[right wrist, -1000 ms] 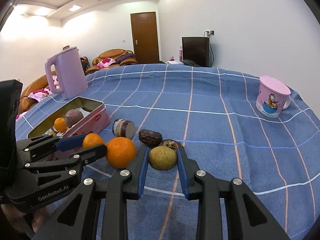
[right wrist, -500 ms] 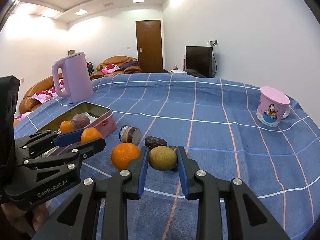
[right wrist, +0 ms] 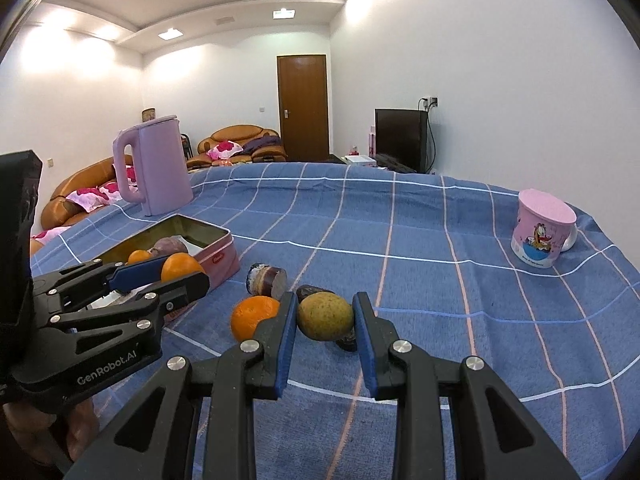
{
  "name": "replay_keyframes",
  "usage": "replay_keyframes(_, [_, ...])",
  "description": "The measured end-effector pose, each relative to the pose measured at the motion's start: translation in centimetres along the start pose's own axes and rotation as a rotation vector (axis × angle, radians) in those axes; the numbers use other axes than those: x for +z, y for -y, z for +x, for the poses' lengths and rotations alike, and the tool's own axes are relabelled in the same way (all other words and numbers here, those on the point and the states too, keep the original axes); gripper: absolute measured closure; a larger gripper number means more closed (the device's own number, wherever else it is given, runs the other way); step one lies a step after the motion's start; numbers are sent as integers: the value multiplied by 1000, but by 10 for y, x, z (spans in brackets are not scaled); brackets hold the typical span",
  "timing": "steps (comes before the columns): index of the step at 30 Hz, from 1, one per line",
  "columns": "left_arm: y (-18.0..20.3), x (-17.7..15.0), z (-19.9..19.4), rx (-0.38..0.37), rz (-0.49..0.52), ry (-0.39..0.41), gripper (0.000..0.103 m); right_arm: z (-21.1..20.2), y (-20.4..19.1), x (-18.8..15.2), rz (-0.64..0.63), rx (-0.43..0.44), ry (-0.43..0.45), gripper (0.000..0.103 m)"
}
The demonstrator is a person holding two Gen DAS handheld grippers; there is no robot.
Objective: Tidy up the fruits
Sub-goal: 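Lift the orange with the left tool while the right tool lifts the yellow-green fruit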
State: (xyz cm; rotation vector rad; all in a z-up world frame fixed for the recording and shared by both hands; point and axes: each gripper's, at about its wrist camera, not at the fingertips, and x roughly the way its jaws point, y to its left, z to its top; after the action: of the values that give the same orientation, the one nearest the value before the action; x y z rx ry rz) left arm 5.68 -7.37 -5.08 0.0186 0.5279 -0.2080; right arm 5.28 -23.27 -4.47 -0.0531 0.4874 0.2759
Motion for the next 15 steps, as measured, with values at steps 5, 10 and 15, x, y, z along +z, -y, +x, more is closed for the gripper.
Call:
replay_keyframes(5, [1,0,-4,11,3,24,61,-4,-1,0,-6,1,22,73])
replay_keyframes(10, [1,-1,-8,22,6,46,61,-8,-2,-1,-12,1,42,73])
replay_keyframes(15, [1,-1,-12,33,7,67,61,-13,-2,-1,-17,2,63,73])
